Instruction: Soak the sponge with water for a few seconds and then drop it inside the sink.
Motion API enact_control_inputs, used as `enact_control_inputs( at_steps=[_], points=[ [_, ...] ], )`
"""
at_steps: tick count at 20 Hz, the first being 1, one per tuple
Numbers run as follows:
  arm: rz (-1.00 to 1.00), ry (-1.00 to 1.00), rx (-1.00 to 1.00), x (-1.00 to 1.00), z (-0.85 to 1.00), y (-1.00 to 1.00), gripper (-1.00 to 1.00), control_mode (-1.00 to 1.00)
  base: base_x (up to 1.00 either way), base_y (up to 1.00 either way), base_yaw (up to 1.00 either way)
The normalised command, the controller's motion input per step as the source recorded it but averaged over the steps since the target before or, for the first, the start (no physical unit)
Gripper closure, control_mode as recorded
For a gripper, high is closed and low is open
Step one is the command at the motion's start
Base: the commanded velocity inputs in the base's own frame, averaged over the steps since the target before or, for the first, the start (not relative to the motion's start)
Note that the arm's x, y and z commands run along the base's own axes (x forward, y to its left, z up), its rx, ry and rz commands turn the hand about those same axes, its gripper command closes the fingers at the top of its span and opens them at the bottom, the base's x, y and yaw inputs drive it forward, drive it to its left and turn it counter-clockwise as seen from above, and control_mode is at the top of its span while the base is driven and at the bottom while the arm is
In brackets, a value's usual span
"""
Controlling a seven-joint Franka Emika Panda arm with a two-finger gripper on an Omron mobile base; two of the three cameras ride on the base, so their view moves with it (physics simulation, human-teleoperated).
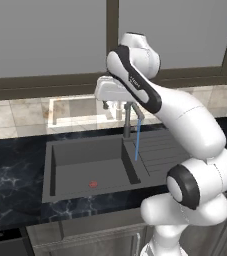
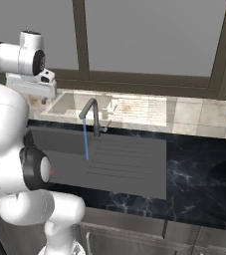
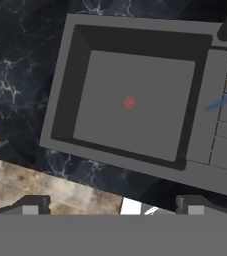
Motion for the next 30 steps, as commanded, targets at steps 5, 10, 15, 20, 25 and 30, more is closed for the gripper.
enact_control_inputs(
  at_steps=[5,10,15,20,25,30],
  points=[
    [0.00,-0.02,0.00,-0.20,0.00,0.38,-1.00,-1.00,0.00,0.00,0.00],
    [0.00,0.00,0.00,-0.08,0.00,0.32,-1.00,-1.00,0.00,0.00,0.00],
    [0.00,0.01,0.00,0.00,0.00,0.34,-1.00,-1.00,0.00,0.00,0.00],
    [0.00,0.02,0.00,0.00,0.00,0.43,-1.00,-1.00,0.00,0.00,0.00],
    [0.00,0.01,0.00,-0.06,0.00,0.55,-1.00,-1.00,0.00,0.00,0.00],
    [0.00,0.00,0.00,-0.09,0.00,0.54,-1.00,-1.00,0.00,0.00,0.00]
  ],
)
